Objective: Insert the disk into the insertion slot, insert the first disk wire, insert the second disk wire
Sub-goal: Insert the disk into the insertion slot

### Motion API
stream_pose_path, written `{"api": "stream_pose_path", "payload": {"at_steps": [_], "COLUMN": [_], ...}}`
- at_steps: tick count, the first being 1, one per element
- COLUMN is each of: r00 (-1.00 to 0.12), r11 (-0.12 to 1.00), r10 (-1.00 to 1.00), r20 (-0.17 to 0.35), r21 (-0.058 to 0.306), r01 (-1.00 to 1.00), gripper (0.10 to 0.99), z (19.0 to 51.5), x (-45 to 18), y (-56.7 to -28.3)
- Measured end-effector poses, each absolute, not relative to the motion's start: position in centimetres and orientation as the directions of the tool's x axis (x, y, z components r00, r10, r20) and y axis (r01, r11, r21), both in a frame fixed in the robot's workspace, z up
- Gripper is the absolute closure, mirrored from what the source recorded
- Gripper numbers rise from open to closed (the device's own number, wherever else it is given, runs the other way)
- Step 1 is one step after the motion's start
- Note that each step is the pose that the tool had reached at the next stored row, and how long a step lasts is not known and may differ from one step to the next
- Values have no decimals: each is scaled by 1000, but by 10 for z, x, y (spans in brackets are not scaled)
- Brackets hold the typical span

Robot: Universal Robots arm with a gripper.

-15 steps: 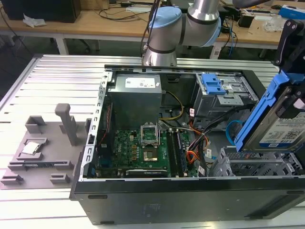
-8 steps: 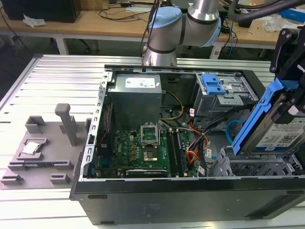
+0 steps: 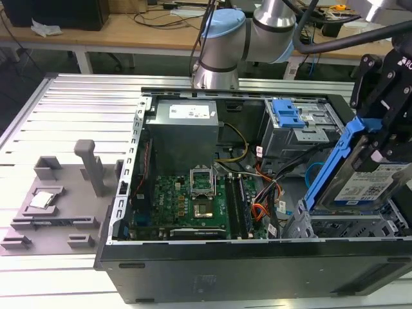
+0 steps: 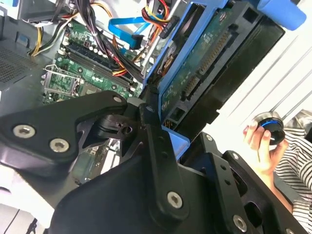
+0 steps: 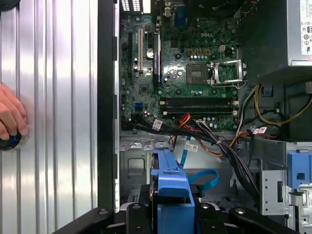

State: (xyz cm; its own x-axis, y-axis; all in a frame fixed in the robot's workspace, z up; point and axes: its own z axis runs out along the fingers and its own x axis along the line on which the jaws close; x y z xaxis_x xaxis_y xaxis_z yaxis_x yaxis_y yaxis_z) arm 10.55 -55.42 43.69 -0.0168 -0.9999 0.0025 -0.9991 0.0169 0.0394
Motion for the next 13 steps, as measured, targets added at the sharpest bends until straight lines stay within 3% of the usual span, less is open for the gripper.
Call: {"api": "stream_pose_path", "payload": {"at_steps": [13], "r00": [-15], "r11": [15], "r10": [-1000], "r20": [2], "r21": [39], "r01": [-999], "gripper": [718], "z": [419], "x": [106], "y": [-554]}}
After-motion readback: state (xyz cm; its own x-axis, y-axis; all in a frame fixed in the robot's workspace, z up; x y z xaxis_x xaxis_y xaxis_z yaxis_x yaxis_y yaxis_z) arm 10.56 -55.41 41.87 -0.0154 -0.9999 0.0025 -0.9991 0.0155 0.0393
